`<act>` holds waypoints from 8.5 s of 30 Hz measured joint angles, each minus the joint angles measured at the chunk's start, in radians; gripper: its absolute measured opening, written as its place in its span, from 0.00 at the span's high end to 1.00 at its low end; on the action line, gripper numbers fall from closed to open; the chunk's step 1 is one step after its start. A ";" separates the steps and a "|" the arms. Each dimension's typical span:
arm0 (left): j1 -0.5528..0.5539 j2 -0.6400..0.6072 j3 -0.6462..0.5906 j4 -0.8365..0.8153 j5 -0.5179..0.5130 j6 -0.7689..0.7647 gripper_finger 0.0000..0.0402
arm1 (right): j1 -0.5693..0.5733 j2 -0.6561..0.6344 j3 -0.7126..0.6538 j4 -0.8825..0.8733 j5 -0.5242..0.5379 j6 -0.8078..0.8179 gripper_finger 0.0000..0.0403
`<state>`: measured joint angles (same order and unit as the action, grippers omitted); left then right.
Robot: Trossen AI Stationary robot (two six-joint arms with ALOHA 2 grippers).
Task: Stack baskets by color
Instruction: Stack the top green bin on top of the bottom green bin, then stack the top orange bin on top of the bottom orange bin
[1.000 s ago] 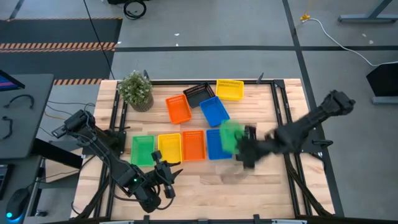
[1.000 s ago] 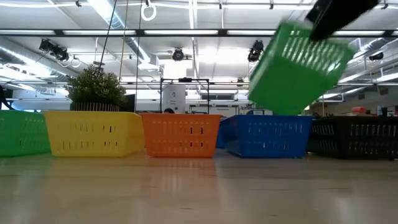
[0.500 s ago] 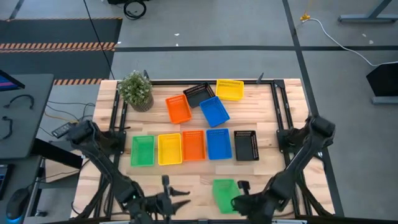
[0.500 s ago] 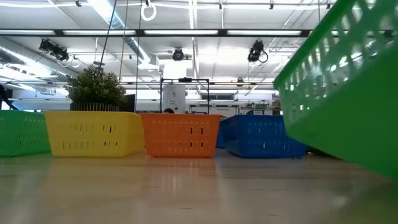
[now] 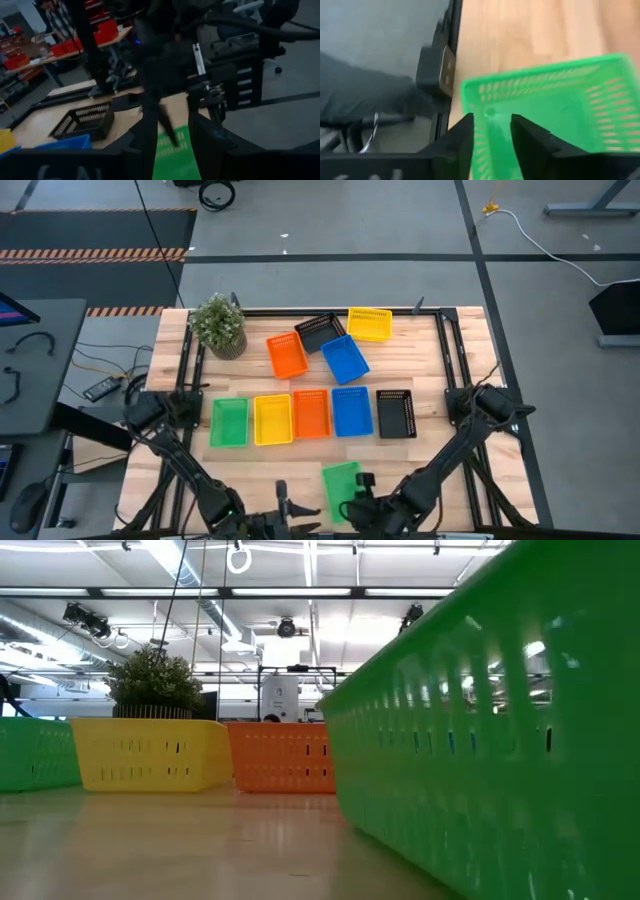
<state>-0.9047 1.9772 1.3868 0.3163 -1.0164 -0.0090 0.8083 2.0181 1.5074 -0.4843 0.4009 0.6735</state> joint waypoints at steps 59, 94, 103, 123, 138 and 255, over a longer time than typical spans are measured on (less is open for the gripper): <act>0.267 0.374 0.472 -0.654 0.624 -0.524 0.63 | 0.452 0.230 -0.021 0.404 0.824 0.292 0.61; -0.039 -0.058 0.302 -1.856 0.493 -0.936 0.97 | 0.438 0.228 -0.021 0.390 0.809 0.265 0.61; -0.030 -0.389 -0.184 -1.716 0.528 -1.056 0.97 | 0.425 0.228 -0.021 0.381 0.802 0.269 0.61; -0.060 -0.487 -0.463 -1.509 0.572 -0.952 0.94 | 0.384 0.228 -0.021 0.439 0.750 0.274 0.61; -0.072 -0.486 -0.270 -1.646 0.514 -0.989 0.70 | 0.365 0.228 -0.021 0.438 0.687 0.266 0.61; 0.417 -0.210 -0.045 -0.866 0.304 -0.347 0.96 | 0.411 0.124 -0.021 0.416 0.716 0.112 0.61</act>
<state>-0.4876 1.7676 1.3423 -0.5495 -0.7119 -0.3556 1.2198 2.1422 1.4864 -0.0685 1.1172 0.7851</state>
